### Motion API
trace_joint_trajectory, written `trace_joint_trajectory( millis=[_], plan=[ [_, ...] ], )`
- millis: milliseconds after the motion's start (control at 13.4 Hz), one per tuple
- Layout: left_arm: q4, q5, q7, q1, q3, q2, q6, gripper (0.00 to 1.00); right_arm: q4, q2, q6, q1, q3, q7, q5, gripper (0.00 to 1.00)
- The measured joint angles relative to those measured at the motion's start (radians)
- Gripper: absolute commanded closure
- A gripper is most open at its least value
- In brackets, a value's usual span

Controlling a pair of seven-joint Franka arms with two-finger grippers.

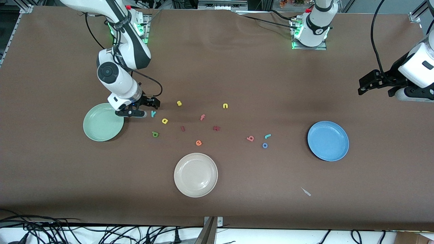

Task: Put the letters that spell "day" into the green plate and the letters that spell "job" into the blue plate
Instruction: 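Reach the right gripper to the cyan y and grasp it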

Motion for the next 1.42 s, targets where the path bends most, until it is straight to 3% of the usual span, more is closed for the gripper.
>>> trace_joint_trajectory(
  millis=[671, 1417],
  plan=[
    [0.0, 0.0, 0.0, -0.001, -0.001, 0.0, 0.0, 0.0, 0.039, 0.115, 0.094, 0.001, 0.0, -0.001, -0.025, 0.03],
    [0.0, 0.0, 0.0, -0.002, -0.002, 0.0, 0.0, 0.0, 0.045, 0.149, 0.092, 0.002, 0.0, -0.003, -0.027, 0.39]
  ],
)
